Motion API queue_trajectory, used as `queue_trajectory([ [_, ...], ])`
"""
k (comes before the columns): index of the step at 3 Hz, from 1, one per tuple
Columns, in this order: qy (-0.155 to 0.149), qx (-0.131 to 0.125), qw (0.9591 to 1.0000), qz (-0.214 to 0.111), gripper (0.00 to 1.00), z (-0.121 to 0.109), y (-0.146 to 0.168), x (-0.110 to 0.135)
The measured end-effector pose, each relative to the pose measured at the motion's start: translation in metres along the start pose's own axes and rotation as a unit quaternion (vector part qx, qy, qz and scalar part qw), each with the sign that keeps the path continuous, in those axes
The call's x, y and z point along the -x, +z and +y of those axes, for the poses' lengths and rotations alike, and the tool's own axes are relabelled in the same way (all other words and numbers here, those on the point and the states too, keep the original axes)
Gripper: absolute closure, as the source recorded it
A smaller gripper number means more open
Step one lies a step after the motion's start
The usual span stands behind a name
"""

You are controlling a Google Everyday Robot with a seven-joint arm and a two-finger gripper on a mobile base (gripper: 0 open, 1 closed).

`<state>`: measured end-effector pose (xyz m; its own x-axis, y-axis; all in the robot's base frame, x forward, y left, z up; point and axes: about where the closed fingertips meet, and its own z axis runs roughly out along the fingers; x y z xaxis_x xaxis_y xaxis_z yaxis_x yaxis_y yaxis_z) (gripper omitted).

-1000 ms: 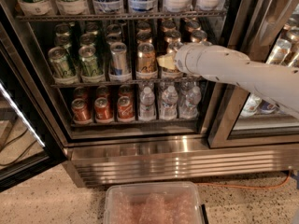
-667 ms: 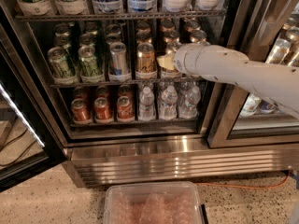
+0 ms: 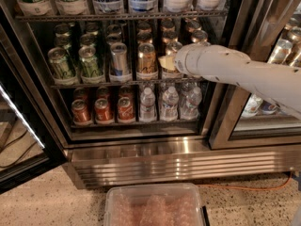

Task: Pick orange can from middle shelf of fridge

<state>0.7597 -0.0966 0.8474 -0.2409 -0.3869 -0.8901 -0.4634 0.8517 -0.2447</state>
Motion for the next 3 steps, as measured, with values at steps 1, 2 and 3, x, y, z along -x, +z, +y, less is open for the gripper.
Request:
queue_trajectory([
  [1,-0.001,0.006,0.9998,-0.02,1.0,0.003,-0.014,0.013],
  [2,-0.017,-0.006,0.9977,-0.065,1.0,-0.022,-0.049,0.043],
  [3,-0.046,-0.025,0.9928,-0.108,1.0,-0.061,-0.08,0.065],
])
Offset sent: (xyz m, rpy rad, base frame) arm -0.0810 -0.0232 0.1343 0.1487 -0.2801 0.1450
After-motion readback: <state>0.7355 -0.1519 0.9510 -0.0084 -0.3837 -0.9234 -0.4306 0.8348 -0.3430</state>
